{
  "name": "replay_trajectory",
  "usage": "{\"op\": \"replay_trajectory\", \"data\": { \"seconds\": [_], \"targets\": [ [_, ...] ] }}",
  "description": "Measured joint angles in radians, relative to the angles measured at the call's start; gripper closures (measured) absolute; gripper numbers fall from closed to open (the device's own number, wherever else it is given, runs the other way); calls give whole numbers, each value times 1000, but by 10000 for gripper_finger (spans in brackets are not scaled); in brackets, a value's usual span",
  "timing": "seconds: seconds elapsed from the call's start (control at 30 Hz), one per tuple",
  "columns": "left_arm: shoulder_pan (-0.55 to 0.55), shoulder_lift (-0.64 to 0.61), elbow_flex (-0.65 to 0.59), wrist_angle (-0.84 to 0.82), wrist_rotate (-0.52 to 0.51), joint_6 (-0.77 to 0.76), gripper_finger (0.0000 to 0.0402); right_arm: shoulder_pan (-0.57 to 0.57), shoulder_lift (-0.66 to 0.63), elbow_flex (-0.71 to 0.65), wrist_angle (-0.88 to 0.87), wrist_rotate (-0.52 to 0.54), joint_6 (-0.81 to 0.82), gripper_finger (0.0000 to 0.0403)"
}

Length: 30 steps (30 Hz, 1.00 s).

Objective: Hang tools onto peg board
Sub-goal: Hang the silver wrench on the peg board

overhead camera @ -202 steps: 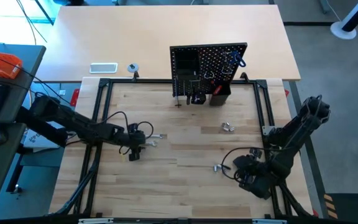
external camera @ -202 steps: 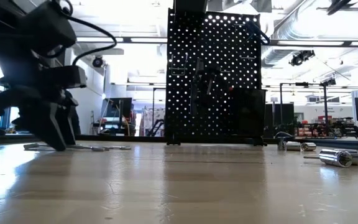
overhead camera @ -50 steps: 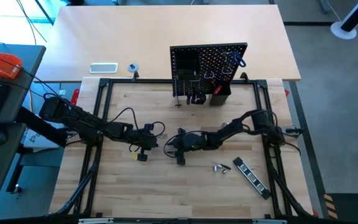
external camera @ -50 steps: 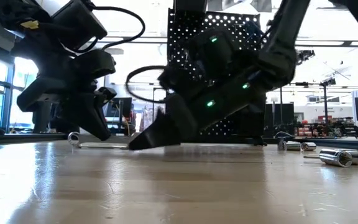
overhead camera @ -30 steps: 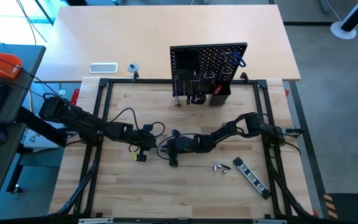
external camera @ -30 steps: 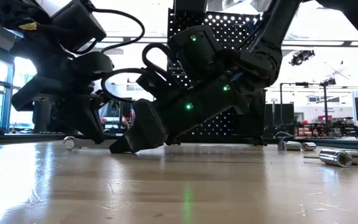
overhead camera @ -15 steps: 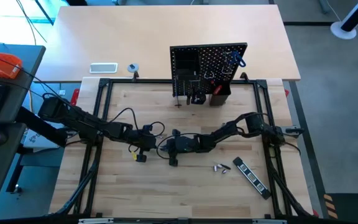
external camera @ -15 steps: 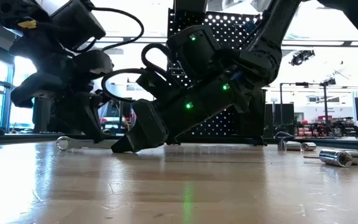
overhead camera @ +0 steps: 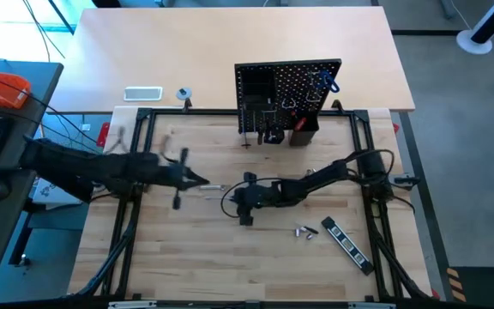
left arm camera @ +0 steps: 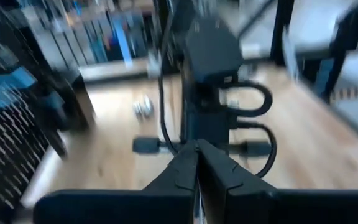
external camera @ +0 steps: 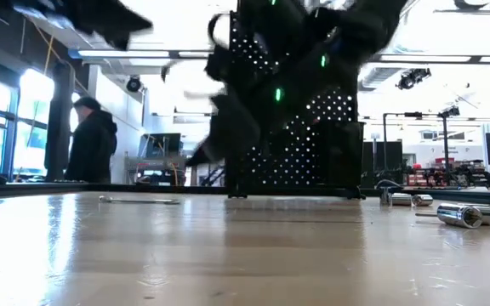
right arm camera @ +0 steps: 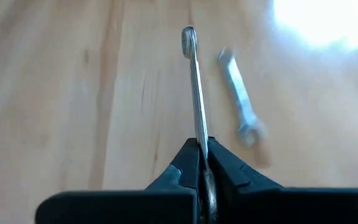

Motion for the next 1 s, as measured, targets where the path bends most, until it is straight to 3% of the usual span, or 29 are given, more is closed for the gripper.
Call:
{"op": "replay_trajectory", "data": {
  "seconds": [0.13, 0.27, 0.4, 0.57, 0.73, 0.87, 1.0],
  "targets": [
    [0, -175, 0, -11, -2, 19, 400, 0, -104, 1, -40, 22, -46, 400],
    [0, -273, -2, -16, -3, 40, 391, 0, -229, 2, -82, 26, -106, 400],
    [0, -289, -38, -11, -23, 39, 350, 0, -354, 2, -142, 28, -151, 400],
    [1, -272, -88, 36, -81, 29, 270, 4, -511, 3, -231, 49, -176, 400],
    [1, -237, -189, 373, -81, 50, 212, 19, -623, 3, -266, 56, -211, 400],
    [10, -153, -298, 745, -81, 94, 203, 19, -707, 3, -259, 52, -237, 401],
    [41, -28, -338, 989, -64, 101, 202, 22, -773, 3, -258, 51, -260, 401]
  ]
}}
